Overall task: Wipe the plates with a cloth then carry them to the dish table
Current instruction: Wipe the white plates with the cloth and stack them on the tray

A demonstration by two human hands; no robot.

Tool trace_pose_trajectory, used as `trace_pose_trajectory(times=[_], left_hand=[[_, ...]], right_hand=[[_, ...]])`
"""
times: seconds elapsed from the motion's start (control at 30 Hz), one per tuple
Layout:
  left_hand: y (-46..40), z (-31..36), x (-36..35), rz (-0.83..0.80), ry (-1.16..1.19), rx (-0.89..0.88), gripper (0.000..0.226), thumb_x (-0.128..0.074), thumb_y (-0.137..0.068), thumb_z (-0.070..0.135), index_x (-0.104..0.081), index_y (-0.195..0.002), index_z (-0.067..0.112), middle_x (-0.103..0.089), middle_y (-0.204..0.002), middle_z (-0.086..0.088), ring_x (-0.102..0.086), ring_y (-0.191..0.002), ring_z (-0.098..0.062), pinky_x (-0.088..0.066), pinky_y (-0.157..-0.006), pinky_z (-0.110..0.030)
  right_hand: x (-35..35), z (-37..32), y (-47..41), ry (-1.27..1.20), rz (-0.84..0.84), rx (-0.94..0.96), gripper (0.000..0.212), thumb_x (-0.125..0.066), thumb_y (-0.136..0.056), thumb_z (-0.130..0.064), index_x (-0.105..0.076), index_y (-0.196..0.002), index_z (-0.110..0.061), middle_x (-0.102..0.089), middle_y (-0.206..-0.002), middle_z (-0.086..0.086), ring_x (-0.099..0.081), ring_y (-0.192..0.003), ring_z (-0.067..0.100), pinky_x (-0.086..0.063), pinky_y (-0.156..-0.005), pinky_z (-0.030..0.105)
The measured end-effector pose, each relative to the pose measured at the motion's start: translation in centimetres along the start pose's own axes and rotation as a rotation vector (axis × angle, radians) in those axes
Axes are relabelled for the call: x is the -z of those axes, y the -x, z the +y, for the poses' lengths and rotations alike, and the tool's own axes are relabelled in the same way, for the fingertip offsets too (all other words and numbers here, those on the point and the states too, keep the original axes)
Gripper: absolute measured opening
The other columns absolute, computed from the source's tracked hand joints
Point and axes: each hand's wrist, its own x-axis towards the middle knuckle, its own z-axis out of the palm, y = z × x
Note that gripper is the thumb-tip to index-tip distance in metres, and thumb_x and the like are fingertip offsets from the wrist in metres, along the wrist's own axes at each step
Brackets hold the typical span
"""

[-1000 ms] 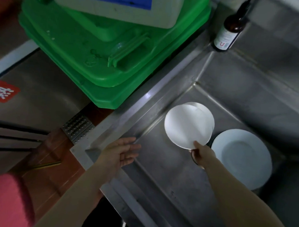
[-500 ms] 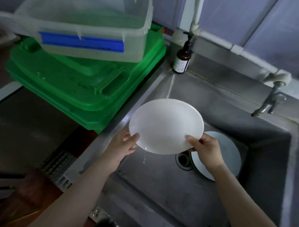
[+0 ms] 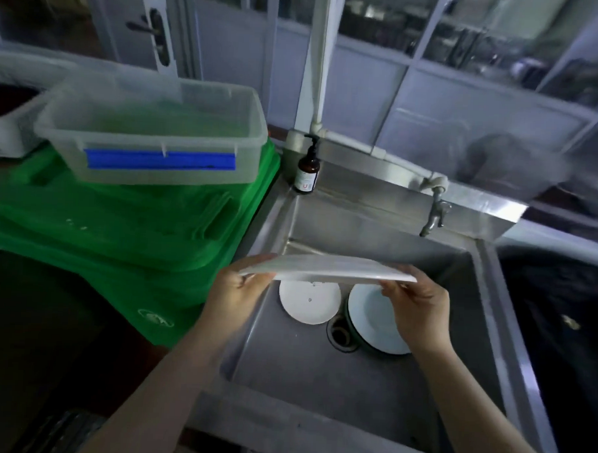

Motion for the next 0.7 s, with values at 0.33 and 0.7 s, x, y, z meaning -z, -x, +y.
trace_pose_trajectory(times=[0.33,0.7], left_hand=[[0.4,5.1,1.0,-0.207,0.227,-0.109,0.030,-0.069,-0.065,0.020,-0.077,-0.088,0.038,-0.075,-0.099,0.013,-0.068,-0.098,-0.013,-0.052,-0.086,-0.031],[3.3,6.9,-2.3,-0.282,0.059,-0.252,0.051,-0.057,-0.080,-0.023,-0.071,-0.101,0.021,-0.072,-0.106,-0.001,-0.066,-0.099,-0.005,-0.050,-0.087,-0.018]], right_hand=[[1.7,-5.3,4.7,-0.013,0.239,0.169,0.052,-0.059,-0.077,0.015,-0.071,-0.094,-0.034,-0.071,-0.095,-0.010,-0.067,-0.090,0.013,-0.052,-0.080,0.031],[6.2,-5.6,9.2,-0.066,0.353,0.072,0.051,-0.059,-0.080,0.010,-0.074,-0.090,-0.038,-0.074,-0.098,-0.007,-0.068,-0.095,0.018,-0.054,-0.082,0.041]])
